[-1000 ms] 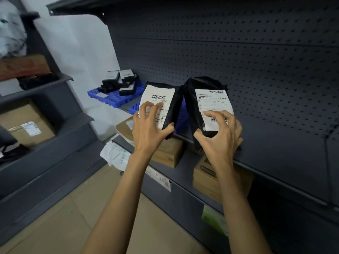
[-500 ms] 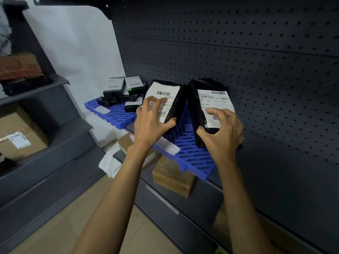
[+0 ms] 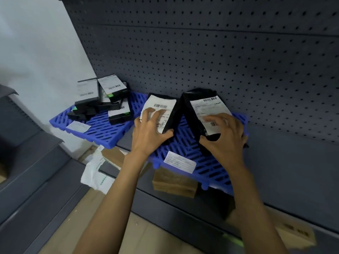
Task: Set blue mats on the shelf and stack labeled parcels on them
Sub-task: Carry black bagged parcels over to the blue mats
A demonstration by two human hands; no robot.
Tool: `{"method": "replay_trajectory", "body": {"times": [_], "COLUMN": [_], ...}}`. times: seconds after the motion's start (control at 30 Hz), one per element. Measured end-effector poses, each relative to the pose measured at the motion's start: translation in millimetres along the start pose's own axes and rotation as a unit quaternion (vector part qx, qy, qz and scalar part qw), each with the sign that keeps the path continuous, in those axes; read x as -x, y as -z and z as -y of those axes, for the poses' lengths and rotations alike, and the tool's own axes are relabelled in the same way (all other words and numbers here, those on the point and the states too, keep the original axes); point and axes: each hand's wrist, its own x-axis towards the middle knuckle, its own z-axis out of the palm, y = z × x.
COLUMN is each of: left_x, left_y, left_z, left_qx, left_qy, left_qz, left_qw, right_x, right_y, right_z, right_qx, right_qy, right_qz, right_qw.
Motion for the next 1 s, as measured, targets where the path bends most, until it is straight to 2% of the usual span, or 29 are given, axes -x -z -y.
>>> {"method": "replay_trajectory", "body": {"times": [0.2, 0.37, 0.47, 0.57, 0.67, 0.8, 1.0], "left_x": [-6.5, -13.0, -8.7, 3.3, 22.0, 54.2, 145.6], "left_y": [1.8, 11.8, 20.5, 25.8, 26.5, 17.5, -22.6], "left_z": [10.3, 10.2, -9.9, -46.7, -94.3, -168.2, -310.5], "left_qx": [-0.015, -0.021, -0.016, -0.015, -0.017, -0.042, -0.059], "left_qy": [-0.076, -0.078, -0.163, -0.274, -0.348, -0.403, -0.469], "left_qz": [0.057, 0.109, 0.140, 0.137, 0.131, 0.143, 0.189], "left_qw": [0.995, 0.991, 0.977, 0.952, 0.928, 0.903, 0.861], "right_x": [12.1, 27.0, 51.1, 76.5, 105.0, 149.5, 249.4], "right_y": [-4.9, 1.8, 20.2, 49.0, 87.3, 153.4, 280.9], "right_z": [6.7, 16.9, 14.1, 1.1, -20.4, -54.5, -122.8], "right_qx": [0.070, 0.118, 0.105, 0.079, 0.113, 0.198, 0.321], "right_qy": [-0.036, -0.055, -0.057, -0.089, -0.114, -0.152, -0.233], "right_qz": [-0.019, 0.007, 0.003, 0.014, 0.022, 0.005, -0.034], "right_qw": [0.997, 0.991, 0.993, 0.993, 0.987, 0.968, 0.917]}}
